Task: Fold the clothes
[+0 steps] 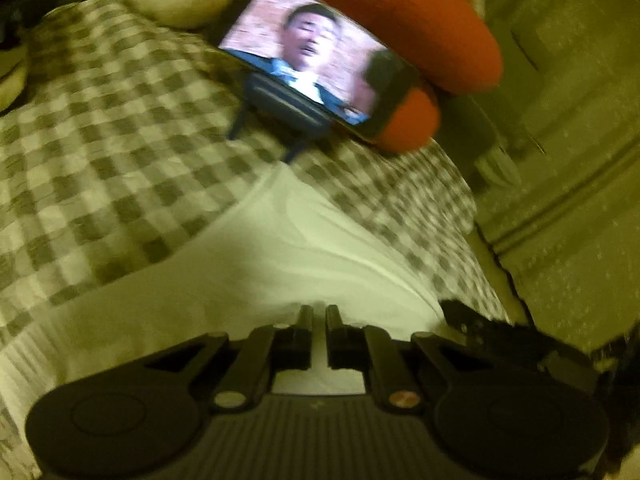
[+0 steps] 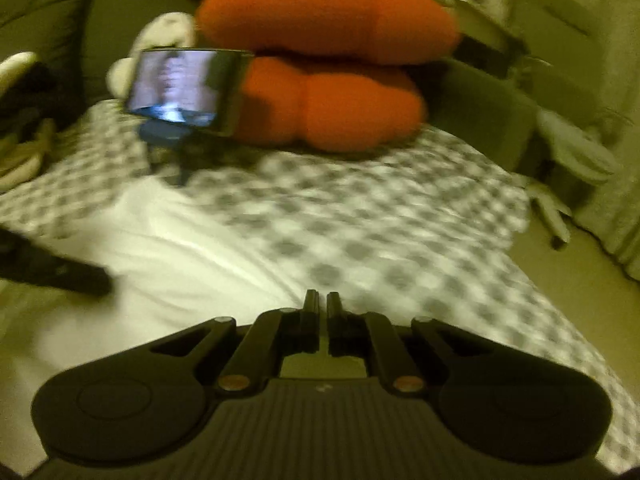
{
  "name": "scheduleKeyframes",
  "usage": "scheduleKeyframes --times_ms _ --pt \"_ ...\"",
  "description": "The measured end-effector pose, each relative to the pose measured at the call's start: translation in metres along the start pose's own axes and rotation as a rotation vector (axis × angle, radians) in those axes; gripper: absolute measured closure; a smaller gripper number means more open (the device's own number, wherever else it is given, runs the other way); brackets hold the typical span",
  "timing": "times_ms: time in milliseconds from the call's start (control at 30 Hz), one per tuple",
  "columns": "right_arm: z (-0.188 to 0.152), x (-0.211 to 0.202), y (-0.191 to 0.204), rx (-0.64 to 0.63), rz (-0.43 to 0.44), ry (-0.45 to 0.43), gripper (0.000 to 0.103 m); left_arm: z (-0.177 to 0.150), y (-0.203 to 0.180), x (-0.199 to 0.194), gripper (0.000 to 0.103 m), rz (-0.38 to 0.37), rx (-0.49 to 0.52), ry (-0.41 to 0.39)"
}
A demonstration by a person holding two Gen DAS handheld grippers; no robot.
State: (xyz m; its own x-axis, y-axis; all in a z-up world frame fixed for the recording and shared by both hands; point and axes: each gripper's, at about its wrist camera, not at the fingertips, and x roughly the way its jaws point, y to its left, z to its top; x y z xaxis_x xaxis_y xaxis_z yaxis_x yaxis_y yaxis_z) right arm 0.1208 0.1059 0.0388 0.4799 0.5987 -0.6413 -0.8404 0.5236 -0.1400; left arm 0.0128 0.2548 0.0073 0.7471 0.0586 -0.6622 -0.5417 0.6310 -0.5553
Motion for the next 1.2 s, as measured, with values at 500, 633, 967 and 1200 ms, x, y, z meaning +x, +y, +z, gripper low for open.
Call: scheduleKeyframes --times_ms 500,633,967,1200 --pt "0.028 0.02 0.007 0.08 0.186 -0.014 0.078 0.011 0.019 0.002 0.097 0.09 -0.05 0.014" --pt "0.028 0.029 0.014 0.047 0.159 0.038 0.07 0.013 0.025 0.002 0.1 0.093 -0.079 0.006" --pt "0.038 0.029 0.035 -0.074 -0.012 -0.017 0.1 0.012 0.021 0.005 0.1 0.119 -0.062 -0.024" --pt "0.036 0.011 0.023 0.008 -0.027 -0.071 0.094 0.015 0.024 0.006 0.1 0.111 -0.078 -0.034"
